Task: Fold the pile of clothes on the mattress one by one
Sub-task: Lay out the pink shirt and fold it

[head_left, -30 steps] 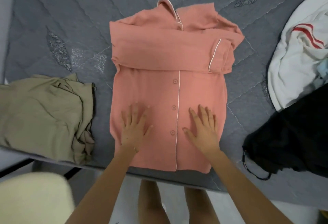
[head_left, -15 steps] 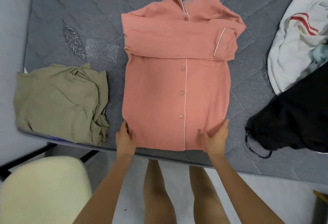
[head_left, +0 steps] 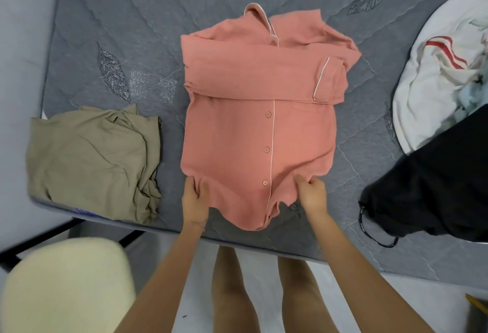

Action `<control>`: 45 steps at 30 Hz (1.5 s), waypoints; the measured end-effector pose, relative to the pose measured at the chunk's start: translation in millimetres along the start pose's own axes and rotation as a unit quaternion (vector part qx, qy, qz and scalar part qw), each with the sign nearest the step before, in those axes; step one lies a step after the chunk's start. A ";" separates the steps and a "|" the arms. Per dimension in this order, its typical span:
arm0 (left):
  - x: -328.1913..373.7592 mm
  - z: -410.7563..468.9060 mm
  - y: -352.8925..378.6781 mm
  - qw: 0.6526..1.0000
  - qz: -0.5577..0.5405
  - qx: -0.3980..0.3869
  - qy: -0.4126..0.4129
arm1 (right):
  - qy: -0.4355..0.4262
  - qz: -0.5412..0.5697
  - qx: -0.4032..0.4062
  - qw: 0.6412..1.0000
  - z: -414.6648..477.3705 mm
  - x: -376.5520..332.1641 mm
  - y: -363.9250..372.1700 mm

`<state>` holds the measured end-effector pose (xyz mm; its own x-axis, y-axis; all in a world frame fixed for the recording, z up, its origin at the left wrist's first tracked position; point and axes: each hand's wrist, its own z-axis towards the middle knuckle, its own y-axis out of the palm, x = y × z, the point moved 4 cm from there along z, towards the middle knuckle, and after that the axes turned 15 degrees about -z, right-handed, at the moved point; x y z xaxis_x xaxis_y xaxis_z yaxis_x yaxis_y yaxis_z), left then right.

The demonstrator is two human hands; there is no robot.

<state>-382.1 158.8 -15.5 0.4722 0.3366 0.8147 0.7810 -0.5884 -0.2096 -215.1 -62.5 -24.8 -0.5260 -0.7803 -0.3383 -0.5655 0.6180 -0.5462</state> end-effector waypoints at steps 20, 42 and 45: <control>161.1 217.4 110.5 0.978 -0.154 0.116 0.081 | -0.024 0.380 0.072 0.922 132.6 -182.1 -87.4; 140.7 293.3 134.2 0.869 0.440 -0.115 0.192 | -0.212 -0.135 0.201 0.947 206.3 -226.4 -95.1; 134.6 296.1 128.7 0.848 0.479 -0.099 0.205 | -0.181 -0.034 0.241 0.953 209.9 -212.4 -109.1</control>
<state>-97.0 346.1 -92.9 0.6380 -0.6246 0.4503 0.0172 -0.5731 -0.8193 91.6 15.7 -54.1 -0.1957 -0.8529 -0.4841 -0.1874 0.5170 -0.8352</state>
